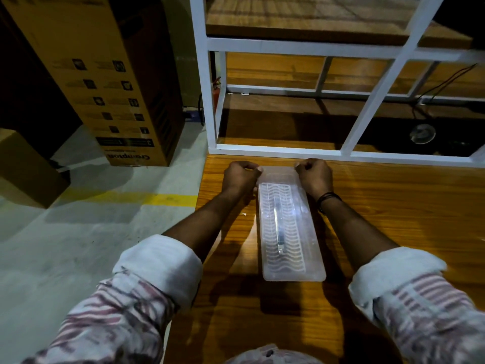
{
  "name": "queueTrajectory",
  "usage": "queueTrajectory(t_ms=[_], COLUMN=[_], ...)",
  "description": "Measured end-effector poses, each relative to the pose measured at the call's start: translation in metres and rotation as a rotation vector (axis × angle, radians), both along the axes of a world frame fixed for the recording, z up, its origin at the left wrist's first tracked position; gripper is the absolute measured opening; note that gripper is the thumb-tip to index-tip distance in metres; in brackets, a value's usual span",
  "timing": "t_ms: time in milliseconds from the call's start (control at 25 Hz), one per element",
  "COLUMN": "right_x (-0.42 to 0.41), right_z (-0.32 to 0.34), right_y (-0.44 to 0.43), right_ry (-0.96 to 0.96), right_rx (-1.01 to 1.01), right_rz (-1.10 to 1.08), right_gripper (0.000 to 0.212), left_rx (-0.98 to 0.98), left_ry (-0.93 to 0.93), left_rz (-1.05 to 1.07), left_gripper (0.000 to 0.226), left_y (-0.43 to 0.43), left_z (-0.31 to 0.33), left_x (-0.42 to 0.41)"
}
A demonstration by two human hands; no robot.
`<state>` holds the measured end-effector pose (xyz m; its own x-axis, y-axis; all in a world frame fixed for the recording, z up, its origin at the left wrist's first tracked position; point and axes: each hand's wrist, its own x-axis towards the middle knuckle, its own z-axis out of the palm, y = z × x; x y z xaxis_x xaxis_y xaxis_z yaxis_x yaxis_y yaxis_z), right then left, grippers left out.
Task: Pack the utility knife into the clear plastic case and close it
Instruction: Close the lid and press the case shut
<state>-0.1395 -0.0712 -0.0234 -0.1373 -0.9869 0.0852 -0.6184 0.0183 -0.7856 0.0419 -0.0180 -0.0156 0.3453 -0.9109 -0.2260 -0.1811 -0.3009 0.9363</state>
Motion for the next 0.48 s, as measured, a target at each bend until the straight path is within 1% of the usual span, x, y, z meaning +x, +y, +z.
queueTrajectory(t_ms=[160,280,400,480], right_x=[0.000,0.001,0.001,0.001], right_z=[0.001,0.005,0.007,0.006], right_y=[-0.004,-0.009,-0.014,-0.018], right_ry=[-0.060,-0.116,-0.145,-0.168], right_rx=[0.061,0.153,0.225,0.279], right_rz=[-0.053,-0.104,-0.109,-0.108], right_gripper=[0.028,0.027,0.025,0.031], left_rx=[0.035,0.067,0.079,0.090], left_ry=[0.023,0.054,0.070,0.084], left_rz=[-0.013,-0.009,-0.034,-0.047], left_gripper=[0.017,0.019,0.020,0.021], left_y=[-0.003,-0.003,-0.005,-0.005], left_z=[0.001,0.003,0.002,0.004], left_x=[0.000,-0.001,-0.002,-0.002])
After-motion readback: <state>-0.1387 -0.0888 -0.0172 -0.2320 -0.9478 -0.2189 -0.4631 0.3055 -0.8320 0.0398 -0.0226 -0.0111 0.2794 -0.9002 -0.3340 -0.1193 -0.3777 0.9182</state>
